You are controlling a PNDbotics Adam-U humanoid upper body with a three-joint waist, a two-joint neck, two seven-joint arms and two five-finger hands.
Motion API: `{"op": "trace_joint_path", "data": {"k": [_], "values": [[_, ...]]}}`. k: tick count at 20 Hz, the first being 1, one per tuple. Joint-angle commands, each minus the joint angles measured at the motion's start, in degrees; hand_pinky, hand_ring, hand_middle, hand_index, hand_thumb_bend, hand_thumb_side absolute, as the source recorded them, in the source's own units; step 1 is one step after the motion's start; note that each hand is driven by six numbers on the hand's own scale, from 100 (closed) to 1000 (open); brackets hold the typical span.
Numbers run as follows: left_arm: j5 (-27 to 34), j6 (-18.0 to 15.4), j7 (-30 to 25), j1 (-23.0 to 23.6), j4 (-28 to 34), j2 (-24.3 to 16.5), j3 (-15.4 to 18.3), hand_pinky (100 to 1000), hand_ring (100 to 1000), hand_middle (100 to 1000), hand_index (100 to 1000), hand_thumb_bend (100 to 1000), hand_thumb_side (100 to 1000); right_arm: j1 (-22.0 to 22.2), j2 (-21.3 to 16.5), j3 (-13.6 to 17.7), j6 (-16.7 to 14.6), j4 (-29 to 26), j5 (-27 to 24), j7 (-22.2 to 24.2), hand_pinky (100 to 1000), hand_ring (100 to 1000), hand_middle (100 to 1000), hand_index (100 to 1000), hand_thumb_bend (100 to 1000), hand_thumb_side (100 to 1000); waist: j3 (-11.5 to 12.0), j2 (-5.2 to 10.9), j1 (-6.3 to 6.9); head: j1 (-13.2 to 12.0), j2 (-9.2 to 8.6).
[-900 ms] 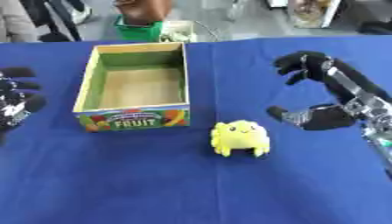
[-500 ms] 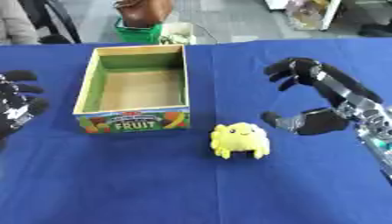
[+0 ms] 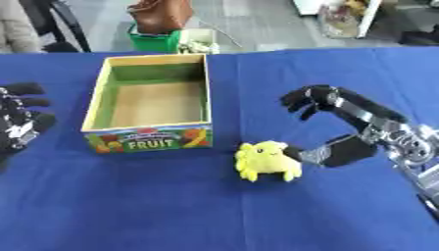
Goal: Pick up objects on the table and place them in the box.
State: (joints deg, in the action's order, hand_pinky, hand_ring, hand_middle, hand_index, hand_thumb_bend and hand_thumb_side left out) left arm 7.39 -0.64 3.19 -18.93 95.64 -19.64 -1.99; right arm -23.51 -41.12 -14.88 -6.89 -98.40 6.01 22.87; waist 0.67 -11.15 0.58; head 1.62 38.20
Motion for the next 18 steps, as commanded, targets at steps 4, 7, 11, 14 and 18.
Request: {"op": "trace_joint_path", "data": {"k": [4, 7, 11, 14, 18], "values": [[0.2, -0.1, -0.5, -0.7, 1.3, -0.6, 0.0, 558, 670, 667, 722, 910, 356, -1.5, -1.0, -0.2, -0.1, 0.9, 2.3, 1.7, 697, 796, 782, 871, 466, 239, 0.0, 0.82, -0.01, 0.0, -0.36], [0.2, -0.1, -0.6, -0.7, 1.3, -0.5, 0.0, 558, 670, 668, 722, 905, 358, -2.0, -0.6, -0.7, -0.1, 1.6, 3.1, 2.2, 697, 796, 782, 870, 464, 244, 0.0, 0.80, 0.00, -0.1, -0.25], [0.3, -0.1, -0.7, -0.7, 1.4, -0.4, -0.1, 559, 670, 667, 723, 901, 358, -3.4, 0.2, -1.9, 0.1, 3.5, 3.8, 3.1, 695, 790, 777, 866, 464, 250, 0.0, 0.85, 0.01, 0.0, -0.10], [0.3, -0.1, -0.9, -0.7, 1.4, -0.3, -0.2, 559, 669, 666, 723, 898, 359, -4.7, 1.0, -2.9, 0.1, 5.4, 4.2, 3.7, 694, 787, 772, 861, 463, 255, 0.1, 0.92, 0.03, 0.1, 0.02], [0.3, -0.1, -1.0, -0.7, 1.4, -0.2, -0.4, 560, 670, 666, 724, 894, 360, -6.2, 2.2, -4.3, -0.2, 7.7, 5.0, 4.8, 690, 777, 761, 850, 458, 256, 0.2, 0.98, 0.05, 0.2, 0.20]]}}
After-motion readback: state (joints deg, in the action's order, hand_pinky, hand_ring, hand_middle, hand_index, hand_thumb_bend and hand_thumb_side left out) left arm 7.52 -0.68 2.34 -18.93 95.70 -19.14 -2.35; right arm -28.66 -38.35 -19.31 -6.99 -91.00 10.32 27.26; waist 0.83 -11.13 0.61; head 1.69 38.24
